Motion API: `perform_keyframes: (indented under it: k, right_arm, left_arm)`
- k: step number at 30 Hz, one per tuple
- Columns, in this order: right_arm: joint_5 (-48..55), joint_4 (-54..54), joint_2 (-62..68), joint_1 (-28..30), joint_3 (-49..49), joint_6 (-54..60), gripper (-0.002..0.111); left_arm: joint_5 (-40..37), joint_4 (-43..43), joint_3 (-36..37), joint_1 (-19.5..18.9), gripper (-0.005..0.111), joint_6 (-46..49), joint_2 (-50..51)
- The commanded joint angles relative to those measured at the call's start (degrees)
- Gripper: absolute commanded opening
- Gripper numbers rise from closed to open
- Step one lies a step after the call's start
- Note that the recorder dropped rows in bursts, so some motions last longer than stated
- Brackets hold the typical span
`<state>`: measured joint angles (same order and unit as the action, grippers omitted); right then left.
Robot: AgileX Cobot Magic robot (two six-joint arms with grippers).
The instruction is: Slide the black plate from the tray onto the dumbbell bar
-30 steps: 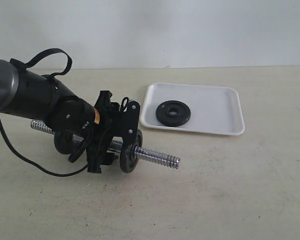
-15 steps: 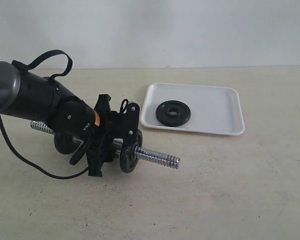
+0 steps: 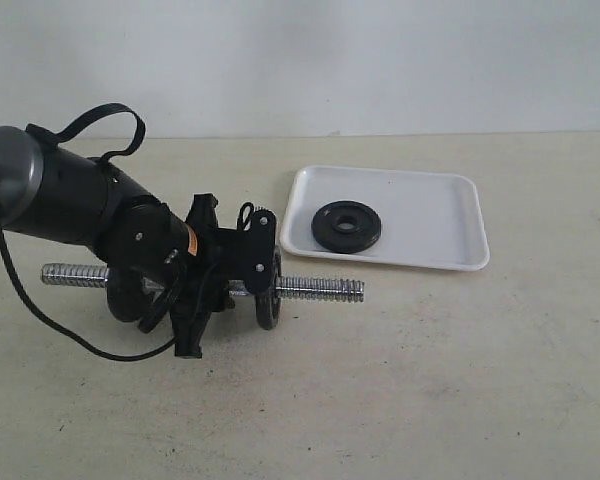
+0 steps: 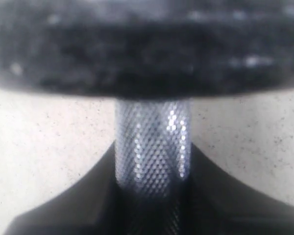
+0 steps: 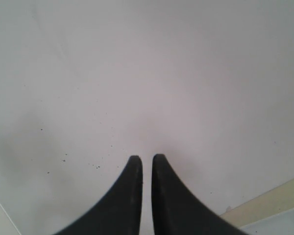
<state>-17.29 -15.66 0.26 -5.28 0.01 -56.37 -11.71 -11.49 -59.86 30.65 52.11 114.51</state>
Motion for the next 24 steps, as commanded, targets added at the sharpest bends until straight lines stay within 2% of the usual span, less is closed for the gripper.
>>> perform_keyframes:
  k: [1,3,4,6,8,15,24]
  right_arm:
    - [0.0,-0.5,-0.3,0.1,0.0,0.0,0.004]
    - [0.0,-0.5,-0.3,0.1,0.0,0.0,0.004]
    - [0.0,-0.5,-0.3,0.1,0.0,0.0,0.004]
    - [0.0,-0.5,-0.3,0.1,0.0,0.0,0.004]
    - [0.0,-0.5,-0.3,0.1,0.0,0.0,0.004]
    - [0.2,-0.5,-0.3,0.1,0.0,0.0,0.004]
    - [5.0,-0.5,-0.3,0.1,0.0,0.0,0.004]
  left_arm:
    - [-1.4,1.3,0.6,-0.1,0.004,-0.2,0.8]
    - [-0.8,5.5,0.6,-0.1,0.004,-0.2,0.8]
    - [1.5,12.6,0.6,-0.1,0.004,-0.2,0.8]
    - [5.2,20.9,0.6,-0.1,0.004,-0.2,0.8]
    - [7.4,24.7,0.6,-0.1,0.004,-0.2,0.8]
    - [7.2,27.4,0.5,-0.1,0.004,-4.3,-2.9]
    - [3.5,27.4,0.5,-0.1,0.004,-4.5,-11.0]
